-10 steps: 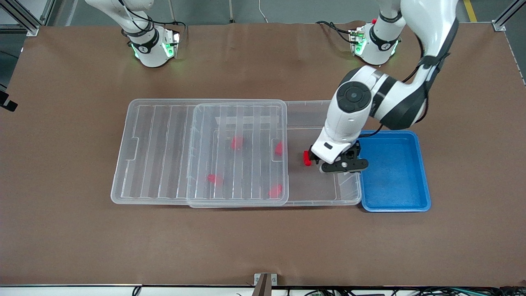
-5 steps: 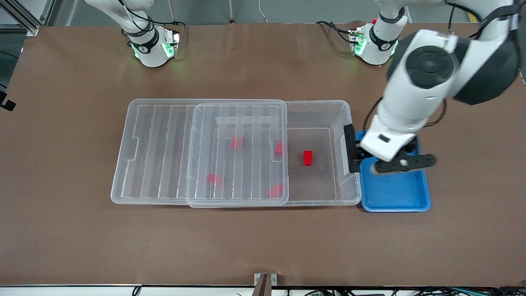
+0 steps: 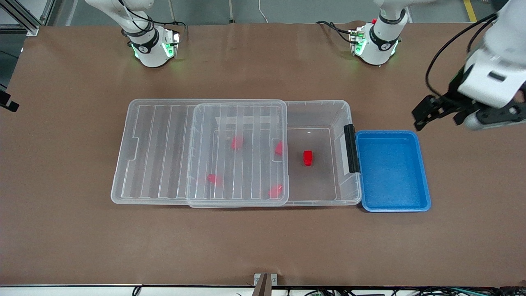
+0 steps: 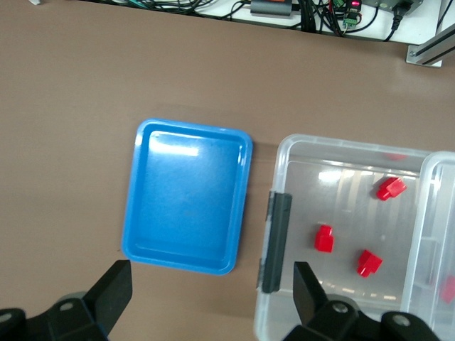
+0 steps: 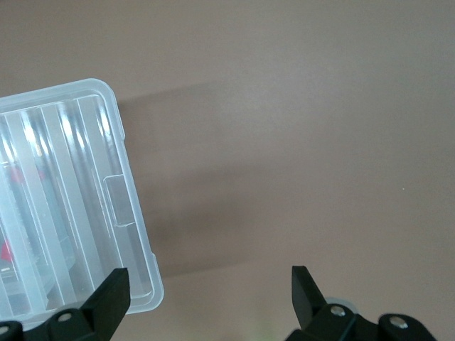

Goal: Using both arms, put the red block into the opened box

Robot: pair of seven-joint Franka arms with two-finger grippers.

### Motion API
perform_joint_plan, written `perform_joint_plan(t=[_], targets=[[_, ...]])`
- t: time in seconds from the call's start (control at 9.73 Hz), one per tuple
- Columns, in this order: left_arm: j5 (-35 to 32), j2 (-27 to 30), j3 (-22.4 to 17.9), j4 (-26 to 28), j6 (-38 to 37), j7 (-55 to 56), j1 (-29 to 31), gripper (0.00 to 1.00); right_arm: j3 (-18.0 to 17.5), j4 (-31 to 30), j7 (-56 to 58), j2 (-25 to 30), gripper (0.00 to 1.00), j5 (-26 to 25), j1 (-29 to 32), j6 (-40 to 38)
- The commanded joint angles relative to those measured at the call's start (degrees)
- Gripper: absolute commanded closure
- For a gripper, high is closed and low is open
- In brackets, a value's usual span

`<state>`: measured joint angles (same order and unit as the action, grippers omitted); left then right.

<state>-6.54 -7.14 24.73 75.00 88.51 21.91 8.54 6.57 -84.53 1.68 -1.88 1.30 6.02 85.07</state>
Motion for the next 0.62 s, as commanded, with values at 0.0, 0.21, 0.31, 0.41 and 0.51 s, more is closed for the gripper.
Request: perform_joint_plan(t=[0.0,0.21,0.31,0.41,0.51], targets=[[2.31,2.65,-5.79,3.83,-2.97,-4.05,-2.80,0.00,0.02,-1.25,1.40,1.17,0.00,0.73,0.31,0.27],[6.43,6.07,-18.00,6.72,-3.43,-12.02,-8.34,0.00,0.02,-1.34,1.49,1.00,0.00,0.73,0.31,0.71],[6.80,7.56,-21.01,8.13,-3.43,-17.11,-8.71,0.00,0.02,-1.95,1.66,0.82,0.00,0.38,0.31,0.97],[6.80,9.67,-22.60,11.02,-3.43,-18.90,-8.80,0.00,0.02,-3.87,2.19,0.74,0.00,0.11,0.31,2.80],[6.80,10.99,-22.79,12.53,-3.52,-18.92,-8.89,0.00,0.02,-9.72,5.67,0.73,0.09,0.11,0.40,7.43]])
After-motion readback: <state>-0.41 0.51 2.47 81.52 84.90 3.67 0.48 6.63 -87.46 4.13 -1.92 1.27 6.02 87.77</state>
